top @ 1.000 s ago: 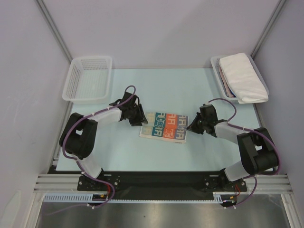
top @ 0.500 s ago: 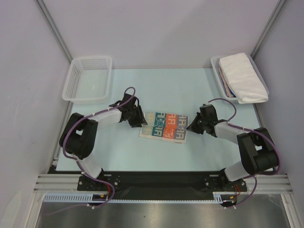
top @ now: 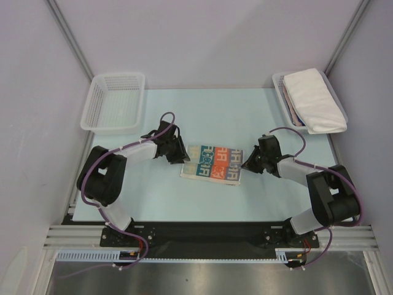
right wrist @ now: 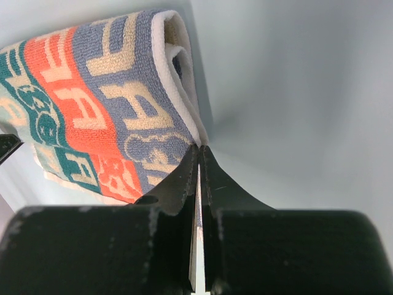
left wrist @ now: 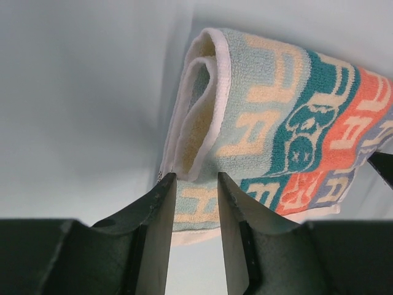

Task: Fold and stack the towels
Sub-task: Fold the towel

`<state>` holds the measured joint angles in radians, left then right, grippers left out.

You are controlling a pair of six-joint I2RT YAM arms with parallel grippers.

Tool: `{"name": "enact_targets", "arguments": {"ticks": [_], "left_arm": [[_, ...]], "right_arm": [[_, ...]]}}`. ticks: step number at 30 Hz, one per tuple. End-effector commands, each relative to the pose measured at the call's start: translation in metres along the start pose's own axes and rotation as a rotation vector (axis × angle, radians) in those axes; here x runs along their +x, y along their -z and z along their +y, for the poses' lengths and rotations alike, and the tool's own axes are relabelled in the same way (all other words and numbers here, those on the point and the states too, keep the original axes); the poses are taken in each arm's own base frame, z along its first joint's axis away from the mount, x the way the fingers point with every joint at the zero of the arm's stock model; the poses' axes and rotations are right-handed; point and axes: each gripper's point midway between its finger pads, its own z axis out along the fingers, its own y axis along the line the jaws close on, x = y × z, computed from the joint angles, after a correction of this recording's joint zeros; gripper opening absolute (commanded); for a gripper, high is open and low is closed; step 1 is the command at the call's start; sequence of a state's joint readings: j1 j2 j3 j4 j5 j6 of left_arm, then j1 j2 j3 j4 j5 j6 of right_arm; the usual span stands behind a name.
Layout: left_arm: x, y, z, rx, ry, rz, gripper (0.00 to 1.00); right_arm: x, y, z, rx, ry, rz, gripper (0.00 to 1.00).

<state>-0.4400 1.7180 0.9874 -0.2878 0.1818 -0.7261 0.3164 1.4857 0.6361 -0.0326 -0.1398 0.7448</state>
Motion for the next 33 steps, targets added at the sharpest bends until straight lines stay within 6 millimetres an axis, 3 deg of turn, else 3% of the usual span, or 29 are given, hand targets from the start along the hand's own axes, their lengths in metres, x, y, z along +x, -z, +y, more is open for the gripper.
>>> {"name": "enact_targets", "arguments": {"ticks": [1, 22, 33], "left_arm": [[-0.014, 0.004, -0.006, 0.014, 0.007, -0.057, 0.38], [-0.016, -0.005, 0.0, -0.007, 0.002, -0.064, 0.27], [-0.025, 0.002, -0.007, -0.012, -0.033, -0.073, 0.02]], "right_arm": [[-0.01, 0.002, 0.009, -0.024, 0.0, -0.027, 0.0], [-0.011, 0.003, 0.01, -0.027, 0.004, -0.025, 0.0], [-0.015, 0.008, 0.016, -0.035, 0.019, -0.032, 0.0]]}}
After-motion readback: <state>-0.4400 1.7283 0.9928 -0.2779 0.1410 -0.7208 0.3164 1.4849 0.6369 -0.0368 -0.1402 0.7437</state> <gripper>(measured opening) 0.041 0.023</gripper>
